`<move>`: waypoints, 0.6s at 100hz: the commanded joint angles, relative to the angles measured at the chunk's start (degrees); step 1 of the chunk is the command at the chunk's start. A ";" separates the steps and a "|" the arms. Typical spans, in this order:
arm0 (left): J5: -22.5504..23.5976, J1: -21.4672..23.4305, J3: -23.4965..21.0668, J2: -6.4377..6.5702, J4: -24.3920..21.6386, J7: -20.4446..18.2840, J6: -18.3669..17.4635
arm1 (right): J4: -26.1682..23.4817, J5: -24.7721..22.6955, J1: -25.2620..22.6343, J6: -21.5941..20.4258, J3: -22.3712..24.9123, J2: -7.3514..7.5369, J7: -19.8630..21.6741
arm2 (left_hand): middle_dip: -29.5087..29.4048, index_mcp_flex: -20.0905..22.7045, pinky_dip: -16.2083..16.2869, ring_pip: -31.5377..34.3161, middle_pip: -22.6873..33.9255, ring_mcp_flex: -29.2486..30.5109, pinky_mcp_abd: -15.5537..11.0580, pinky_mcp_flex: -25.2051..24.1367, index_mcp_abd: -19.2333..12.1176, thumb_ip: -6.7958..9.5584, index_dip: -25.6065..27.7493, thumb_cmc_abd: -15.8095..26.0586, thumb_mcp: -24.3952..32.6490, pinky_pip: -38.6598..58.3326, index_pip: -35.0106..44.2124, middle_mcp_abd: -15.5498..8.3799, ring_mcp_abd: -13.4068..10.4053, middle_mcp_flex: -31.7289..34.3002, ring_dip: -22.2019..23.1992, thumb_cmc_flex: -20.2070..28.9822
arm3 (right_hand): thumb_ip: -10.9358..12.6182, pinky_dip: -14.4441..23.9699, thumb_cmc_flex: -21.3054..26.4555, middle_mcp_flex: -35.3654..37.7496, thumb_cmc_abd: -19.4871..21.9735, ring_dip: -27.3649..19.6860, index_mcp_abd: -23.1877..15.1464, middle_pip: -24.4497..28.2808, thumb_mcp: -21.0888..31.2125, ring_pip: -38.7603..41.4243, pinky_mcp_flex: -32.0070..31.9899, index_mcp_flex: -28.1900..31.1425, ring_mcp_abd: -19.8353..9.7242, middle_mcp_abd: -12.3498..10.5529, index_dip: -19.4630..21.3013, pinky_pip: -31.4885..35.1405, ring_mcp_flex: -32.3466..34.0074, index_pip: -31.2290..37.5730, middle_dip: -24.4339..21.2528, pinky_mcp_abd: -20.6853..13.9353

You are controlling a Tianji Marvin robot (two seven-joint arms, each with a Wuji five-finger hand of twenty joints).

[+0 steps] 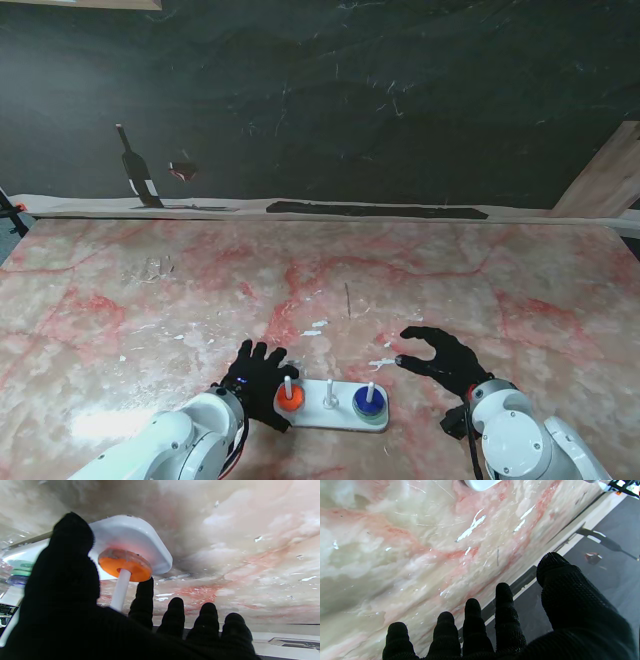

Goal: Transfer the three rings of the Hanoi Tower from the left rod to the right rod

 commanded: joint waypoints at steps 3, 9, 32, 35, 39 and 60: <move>-0.49 -0.09 0.34 0.06 0.47 0.23 0.08 | -0.05 -0.08 -0.29 0.00 -0.21 -0.06 0.13 | 0.87 0.96 1.13 0.33 -0.26 -1.57 0.46 -0.35 -1.98 -0.67 1.45 -1.73 1.67 0.06 1.60 0.11 -0.14 -2.22 0.86 0.55 | 0.22 -0.01 -1.98 -1.94 -0.22 0.28 0.25 1.20 0.54 -0.42 -0.38 -0.74 -0.01 -0.06 -0.35 -0.92 -1.06 -0.37 0.55 0.77; -0.54 -0.16 0.53 0.04 0.73 0.59 0.11 | -0.02 -0.03 -0.27 -0.04 -0.21 -0.07 0.10 | 1.10 1.21 1.23 0.41 -0.17 -1.54 0.45 -0.32 -2.64 -0.39 2.05 -1.55 1.92 0.10 2.30 0.08 -0.16 -2.19 1.04 0.64 | 0.22 -0.01 -2.04 -1.93 -0.18 0.28 0.21 1.21 0.52 -0.43 -0.38 -0.80 -0.06 -0.03 -0.36 -0.92 -1.08 -0.39 0.56 0.77; -0.82 -0.28 0.89 -0.08 1.25 1.51 0.55 | 0.08 -0.04 -0.20 -0.13 -0.24 -0.07 0.09 | 2.23 2.79 1.71 0.68 0.16 -1.54 0.34 -0.35 -4.53 1.12 4.43 0.29 2.75 0.33 5.41 -0.21 -0.28 -2.19 1.89 0.48 | 0.22 -0.01 -2.09 -1.98 -0.06 0.29 0.22 1.20 0.49 -0.41 -0.38 -0.80 -0.11 -0.06 -0.36 -0.93 -1.04 -0.39 0.55 0.77; -0.87 -0.27 0.89 -0.10 1.30 1.66 0.59 | 0.09 -0.03 -0.19 -0.13 -0.25 -0.07 0.08 | 2.63 2.88 1.85 0.72 0.25 -1.57 0.30 -0.37 -4.73 1.46 5.01 0.53 2.78 0.38 6.14 -0.22 -0.28 -2.23 2.14 0.41 | 0.22 -0.01 -2.05 -1.96 -0.07 0.29 0.22 1.20 0.50 -0.41 -0.38 -0.83 -0.08 -0.03 -0.36 -0.93 -1.04 -0.40 0.55 0.77; -0.89 -0.26 0.90 -0.13 1.35 1.82 0.63 | 0.09 -0.04 -0.18 -0.11 -0.25 -0.07 0.08 | 2.98 3.09 1.97 0.75 0.28 -1.57 0.28 -0.39 -5.06 1.76 5.48 0.93 2.82 0.41 6.74 -0.35 -0.35 -2.24 2.35 0.34 | 0.22 -0.01 -2.07 -1.97 0.01 0.29 0.15 1.20 0.50 -0.42 -0.38 -0.85 -0.05 -0.06 -0.36 -0.93 -1.08 -0.41 0.55 0.77; -0.79 -0.23 1.06 -0.25 1.75 2.82 1.01 | 0.16 -0.02 -0.11 -0.13 -0.29 -0.08 0.08 | 3.99 4.20 2.37 1.07 0.58 -1.16 0.14 -0.36 -6.48 2.37 6.75 1.98 3.29 0.64 8.80 -0.61 -0.38 -2.23 2.78 0.54 | 0.22 -0.01 -2.11 -1.97 0.09 0.29 0.17 1.22 0.45 -0.43 -0.38 -0.91 -0.16 -0.08 -0.35 -0.93 -1.11 -0.43 0.56 0.75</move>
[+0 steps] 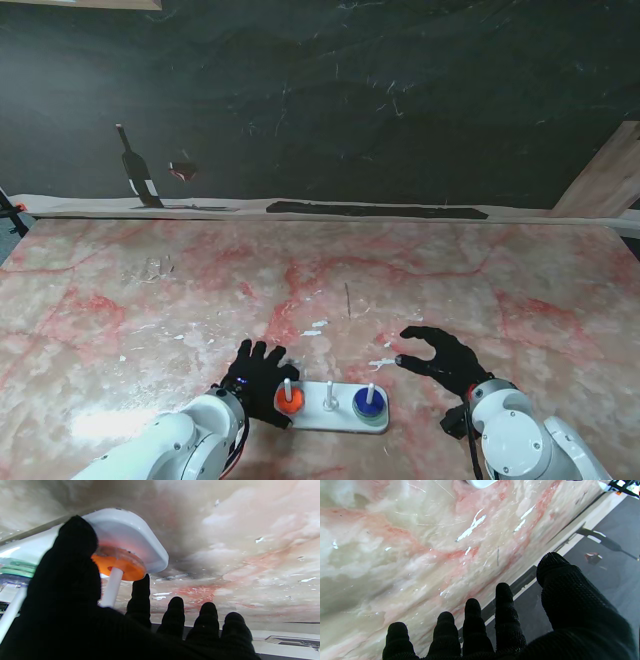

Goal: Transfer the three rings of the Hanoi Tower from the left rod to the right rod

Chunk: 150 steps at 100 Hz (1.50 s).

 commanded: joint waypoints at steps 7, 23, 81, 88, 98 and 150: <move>-0.04 0.24 0.27 -0.14 0.37 0.32 0.30 | -0.01 -0.04 -0.23 -0.08 -0.25 -0.08 0.08 | 1.24 1.92 1.39 1.19 0.68 -1.11 0.11 -0.38 -2.38 2.41 2.47 1.27 1.51 0.14 3.70 -0.88 -0.34 -2.26 0.80 0.81 | 0.22 -0.01 -2.09 -1.96 0.13 0.30 0.13 1.21 0.44 -0.41 -0.37 -0.92 -0.12 -0.08 -0.35 -0.93 -1.07 -0.43 0.55 0.69; 0.00 0.33 0.45 -0.28 0.82 1.40 0.76 | 0.03 -0.11 -0.17 -0.04 -0.29 -0.08 0.05 | 2.40 2.33 1.93 1.72 1.09 -0.59 -0.12 -0.34 -2.68 2.81 3.18 2.25 2.64 0.48 4.96 -1.15 -0.50 -2.14 1.21 1.37 | 0.22 -0.02 -2.19 -1.95 0.20 0.31 0.02 1.20 0.37 -0.40 -0.35 -1.01 -0.19 -0.13 -0.34 -0.94 -1.05 -0.44 0.55 0.58; 0.50 0.26 1.08 -0.59 1.93 3.94 1.98 | 0.08 -0.19 -0.10 -0.15 -0.37 -0.08 0.01 | 4.73 6.97 4.23 4.60 3.20 -0.22 -0.71 -0.56 -3.76 1.82 4.83 3.97 4.61 1.51 10.58 -1.98 -0.98 -1.19 2.40 2.98 | 0.22 -0.06 -2.19 -1.99 0.53 0.33 -0.06 1.17 0.20 -0.39 -0.33 -1.05 -0.19 -0.12 -0.31 -0.97 -1.05 -0.42 0.54 0.53; 0.54 0.37 1.00 -0.61 1.95 4.12 1.94 | 0.09 -0.21 -0.08 -0.19 -0.38 -0.08 0.01 | 4.80 7.69 4.45 4.78 3.52 -0.21 -0.61 -0.55 -4.12 1.76 4.97 4.01 4.74 1.61 11.21 -2.08 -0.96 -1.02 2.43 2.98 | 0.23 -0.07 -2.13 -1.95 0.55 0.34 0.01 1.17 0.20 -0.38 -0.32 -1.09 -0.25 -0.14 -0.31 -0.97 -1.00 -0.43 0.54 0.53; 0.67 0.57 0.87 -0.66 2.02 4.61 1.96 | 0.13 -0.23 -0.04 -0.22 -0.40 -0.06 0.06 | 4.77 8.39 4.78 5.06 3.81 -0.13 -0.69 -0.60 -4.41 1.71 5.04 4.01 5.03 1.76 11.83 -2.23 -0.98 -0.95 2.49 3.16 | 0.22 -0.07 -2.17 -1.96 0.53 0.34 0.00 1.16 0.15 -0.40 -0.32 -1.14 -0.20 -0.14 -0.32 -0.97 -1.04 -0.46 0.53 0.53; 1.94 1.43 0.14 -0.80 2.16 6.64 1.50 | 0.26 -0.11 0.05 -0.54 -0.41 -0.06 0.06 | 4.64 14.27 6.31 6.60 5.74 0.32 -0.88 -0.69 -3.01 1.61 4.53 3.71 6.30 2.37 14.09 -2.81 -0.98 -0.04 2.79 2.98 | 0.25 -0.07 -2.04 -1.92 0.53 0.35 0.05 1.18 0.10 -0.38 -0.32 -1.08 -0.22 -0.20 -0.32 -0.97 -0.96 -0.45 0.54 0.48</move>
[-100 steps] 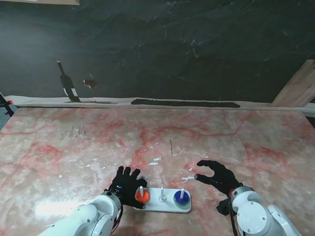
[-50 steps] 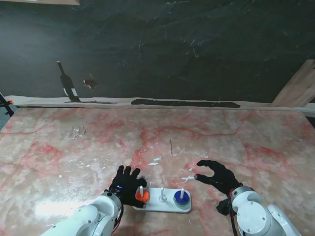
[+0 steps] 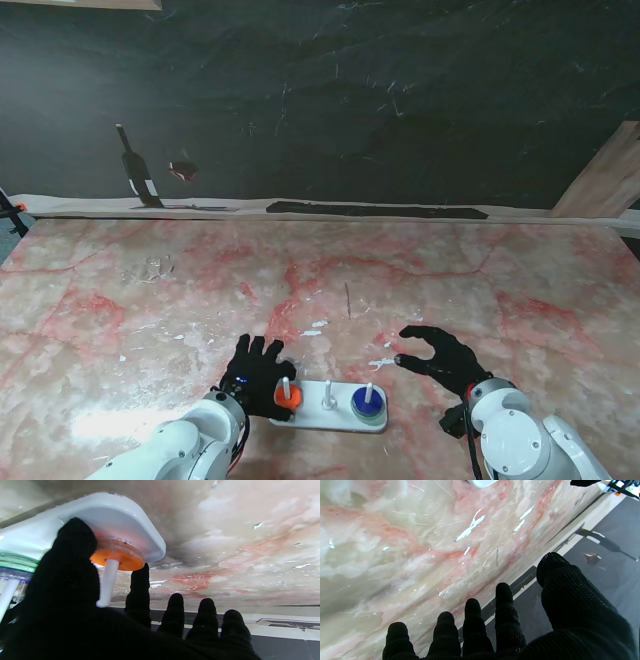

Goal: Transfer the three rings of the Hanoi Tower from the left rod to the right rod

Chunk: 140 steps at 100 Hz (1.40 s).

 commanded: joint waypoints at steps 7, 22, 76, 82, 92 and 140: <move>0.14 0.61 -0.17 0.02 0.66 0.10 -0.06 | -0.04 -0.01 -0.27 -0.25 -0.19 -0.06 0.10 | 0.42 8.65 1.48 0.97 1.48 0.27 -0.03 -0.68 -1.59 1.76 1.68 2.27 6.36 0.33 8.35 -2.86 -0.15 0.04 0.76 3.69 | 0.25 -0.07 -2.05 -1.91 0.53 0.35 -0.02 1.18 0.09 -0.38 -0.32 -1.06 -0.21 -0.22 -0.32 -0.97 -0.95 -0.44 0.54 0.48; 0.26 0.68 -0.28 0.01 0.64 0.33 -0.16 | -0.08 -0.02 -0.27 -0.24 -0.20 -0.05 0.14 | 0.31 10.38 2.04 1.46 2.37 0.42 -0.15 -0.70 -1.44 1.47 1.03 1.13 6.91 0.57 8.83 -3.00 -0.20 0.44 0.74 4.19 | 0.25 -0.07 -2.09 -1.89 0.54 0.35 0.13 1.18 0.07 -0.37 -0.32 -1.07 -0.21 -0.15 -0.33 -0.97 -0.92 -0.44 0.55 0.48; 0.64 1.16 -1.08 -0.05 0.04 0.83 -0.92 | -0.22 0.11 -0.39 -0.25 -0.11 -0.07 0.11 | -0.45 13.56 4.20 3.16 5.08 0.89 -0.34 -0.90 0.29 0.39 -0.77 -1.13 8.95 1.41 11.48 -2.30 -0.31 1.18 0.44 4.65 | 0.26 -0.07 -2.02 -1.90 0.43 0.36 0.12 1.17 0.13 -0.37 -0.32 -0.99 -0.18 -0.14 -0.33 -0.96 -0.92 -0.42 0.55 0.48; 0.76 1.36 -1.31 -0.06 -0.25 0.88 -0.97 | -0.20 0.15 -0.39 -0.31 -0.10 -0.07 0.11 | -0.52 13.63 4.38 3.28 5.26 0.90 -0.32 -0.93 0.25 0.31 -0.72 -1.31 9.13 1.46 11.85 -2.34 -0.30 1.20 0.38 4.70 | 0.26 -0.07 -2.01 -1.95 0.38 0.35 0.11 1.16 0.11 -0.38 -0.32 -1.00 -0.12 -0.11 -0.33 -0.96 -0.95 -0.43 0.54 0.48; 0.90 1.76 -1.76 -0.10 -0.81 0.95 -0.96 | -0.23 0.19 -0.42 -0.33 -0.09 -0.08 0.08 | -0.66 13.77 4.61 3.39 5.43 0.90 -0.29 -0.97 0.23 0.20 -0.60 -1.55 9.29 1.49 12.40 -2.28 -0.30 1.21 0.30 4.60 | 0.25 -0.06 -2.09 -1.93 0.46 0.35 0.09 1.17 0.11 -0.39 -0.32 -1.03 -0.19 -0.22 -0.32 -0.96 -0.95 -0.43 0.55 0.49; 0.85 1.97 -1.57 -0.16 -1.00 1.27 -0.58 | -0.23 0.14 -0.43 -0.31 -0.10 -0.10 -0.02 | -1.05 13.03 5.23 3.72 5.79 0.90 -0.34 -0.98 0.33 0.06 -0.42 -1.83 10.09 1.39 13.13 -2.12 -0.46 1.17 0.10 4.43 | 0.26 -0.03 -1.97 -1.93 0.38 0.34 0.10 1.18 0.14 -0.39 -0.34 -1.02 -0.16 -0.13 -0.31 -0.93 -0.95 -0.43 0.55 0.56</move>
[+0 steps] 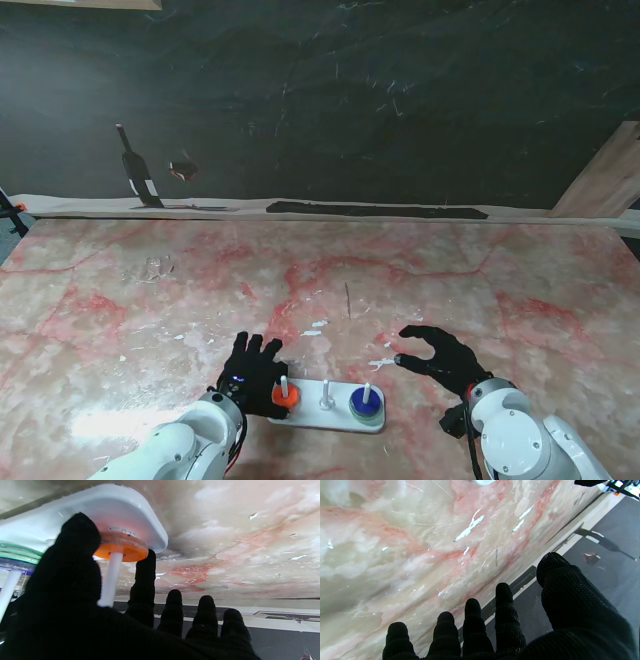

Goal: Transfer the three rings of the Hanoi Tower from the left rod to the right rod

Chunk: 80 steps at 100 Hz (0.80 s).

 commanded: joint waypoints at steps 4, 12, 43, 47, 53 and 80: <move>-0.44 0.28 0.21 -0.02 0.12 -0.04 0.20 | -0.20 -0.12 -0.38 -0.14 -0.17 -0.09 -0.01 | -0.43 3.26 0.92 0.71 0.92 -0.05 -0.18 -0.36 -4.36 0.80 1.66 1.25 6.80 0.18 5.44 -0.58 -0.24 0.00 0.08 3.78 | 0.25 -0.03 -2.02 -1.97 0.45 0.33 0.06 1.16 0.13 -0.40 -0.33 -1.02 -0.16 -0.16 -0.31 -0.93 -0.98 -0.42 0.55 0.57; -0.38 0.32 0.19 -0.05 0.11 0.21 0.22 | -0.16 -0.10 -0.35 -0.19 -0.18 -0.10 -0.06 | -0.43 3.07 0.95 0.88 0.98 -0.01 -0.29 -0.32 -4.27 0.82 1.81 1.22 7.04 0.12 5.63 -0.59 -0.46 -0.02 0.18 3.74 | 0.25 -0.02 -1.99 -1.94 0.49 0.33 0.08 1.16 0.13 -0.41 -0.34 -1.02 -0.12 -0.12 -0.31 -0.92 -1.02 -0.41 0.55 0.57; -0.41 -0.15 0.80 0.04 0.39 -0.27 0.28 | -0.13 -0.18 -0.33 -0.27 -0.16 -0.09 -0.02 | -0.52 0.69 1.02 0.96 1.09 -0.05 -0.16 -0.27 -2.21 2.02 1.27 2.78 7.90 -0.17 2.61 -0.67 -0.45 0.02 0.36 0.88 | 0.25 0.00 -1.97 -1.97 0.35 0.34 0.00 1.16 0.12 -0.39 -0.35 -1.05 -0.14 -0.12 -0.29 -0.90 -0.98 -0.40 0.55 0.57; -0.37 -0.23 0.95 0.07 0.51 -0.40 0.25 | -0.12 -0.18 -0.33 -0.25 -0.16 -0.09 -0.04 | -0.56 0.13 1.03 0.98 0.94 -0.06 -0.12 -0.26 -2.03 2.26 0.60 2.53 7.79 -0.20 0.84 -0.56 -0.43 -0.06 0.41 0.53 | 0.25 0.00 -1.99 -1.96 0.43 0.33 0.03 1.17 0.13 -0.40 -0.35 -1.03 -0.22 -0.13 -0.29 -0.90 -1.01 -0.40 0.55 0.57; -0.51 -0.33 1.14 0.10 0.64 -0.57 0.21 | -0.14 -0.24 -0.32 -0.17 -0.18 -0.08 -0.03 | -0.50 -0.08 1.06 0.93 0.85 -0.08 -0.07 -0.27 -1.74 2.47 -0.09 2.17 7.75 -0.22 -0.74 -0.44 -0.41 -0.14 0.42 0.47 | 0.25 0.00 -1.98 -1.96 0.41 0.33 0.09 1.17 0.12 -0.41 -0.35 -1.02 -0.11 -0.10 -0.29 -0.90 -1.05 -0.39 0.55 0.57; -1.01 -0.83 2.01 0.25 1.03 -1.53 0.14 | -0.15 -0.49 -0.21 -0.02 -0.28 -0.04 0.09 | -0.43 -1.81 1.01 0.90 0.19 -0.08 0.04 -0.25 -0.22 2.77 -3.98 0.71 7.87 -0.35 -7.62 -0.22 -0.33 -0.31 0.46 -0.32 | 0.25 -0.02 -2.07 -2.00 0.50 0.33 0.01 1.17 0.09 -0.41 -0.35 -1.06 -0.20 -0.15 -0.29 -0.92 -1.06 -0.41 0.55 0.58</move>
